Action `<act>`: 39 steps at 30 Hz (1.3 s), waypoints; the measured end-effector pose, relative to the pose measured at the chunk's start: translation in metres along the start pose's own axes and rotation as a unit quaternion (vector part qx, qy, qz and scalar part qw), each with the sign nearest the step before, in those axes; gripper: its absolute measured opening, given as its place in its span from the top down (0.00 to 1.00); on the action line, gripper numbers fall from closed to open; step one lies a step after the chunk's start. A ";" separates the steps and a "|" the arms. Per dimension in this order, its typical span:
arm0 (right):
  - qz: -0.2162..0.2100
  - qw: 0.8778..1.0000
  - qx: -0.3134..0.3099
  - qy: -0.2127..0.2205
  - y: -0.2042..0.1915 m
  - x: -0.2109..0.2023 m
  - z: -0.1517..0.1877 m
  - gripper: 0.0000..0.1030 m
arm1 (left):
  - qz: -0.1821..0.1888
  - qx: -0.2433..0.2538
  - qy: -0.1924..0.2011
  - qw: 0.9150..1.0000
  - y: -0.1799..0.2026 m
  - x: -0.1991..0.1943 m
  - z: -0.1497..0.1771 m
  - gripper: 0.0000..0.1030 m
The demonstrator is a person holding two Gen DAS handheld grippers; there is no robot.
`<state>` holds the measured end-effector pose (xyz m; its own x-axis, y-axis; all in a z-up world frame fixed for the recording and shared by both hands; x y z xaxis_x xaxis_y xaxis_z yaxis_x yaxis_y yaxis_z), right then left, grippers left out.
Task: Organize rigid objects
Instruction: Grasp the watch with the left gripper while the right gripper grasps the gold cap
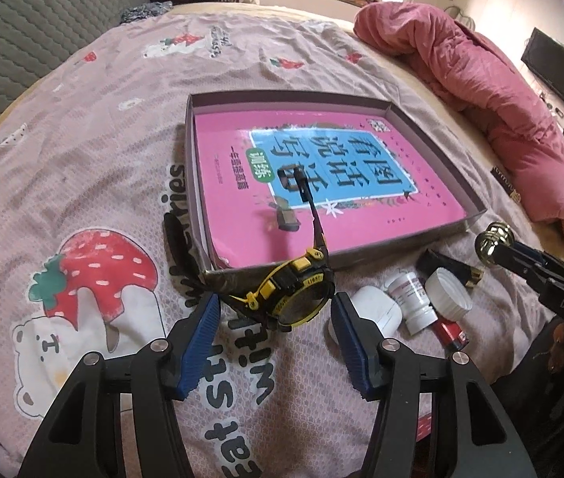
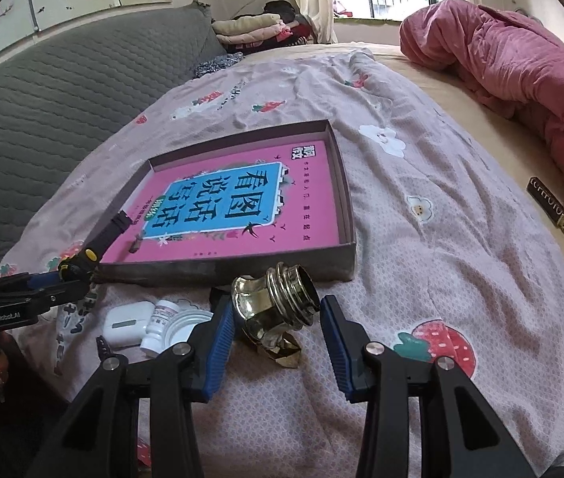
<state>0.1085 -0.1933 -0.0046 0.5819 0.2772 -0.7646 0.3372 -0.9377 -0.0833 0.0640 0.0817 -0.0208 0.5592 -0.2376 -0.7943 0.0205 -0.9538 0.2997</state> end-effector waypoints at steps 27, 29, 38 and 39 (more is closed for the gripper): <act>-0.012 0.999 0.019 0.023 0.000 -0.010 -0.006 0.57 | 0.033 -0.018 0.048 0.998 0.002 -0.018 -0.009 0.85; -0.012 0.999 0.020 0.023 0.000 -0.010 -0.006 0.57 | 0.035 -0.021 0.051 0.998 0.002 -0.018 -0.010 0.87; -0.017 0.999 0.023 0.031 0.000 -0.012 -0.009 0.57 | 0.032 -0.019 0.060 0.997 0.004 -0.019 -0.014 0.94; -0.018 0.999 0.024 0.032 0.000 -0.012 -0.009 0.57 | 0.031 -0.019 0.061 0.997 0.005 -0.018 -0.015 0.94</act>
<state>0.1083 -0.1949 0.0107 0.6167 0.3219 -0.7184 0.3242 -0.9354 -0.1408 0.0661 0.0841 0.0030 0.6568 -0.2706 -0.7039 0.0117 -0.9297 0.3683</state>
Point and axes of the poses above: each gripper's, at about its wrist camera, not at the fingertips, and x roughly the way its jaws point, y to its right, z to its underside, the point moved 1 cm from there along x, roughly the way its jaws point, and after that the axes turned 8 degrees about z, right-handed, at the moved point
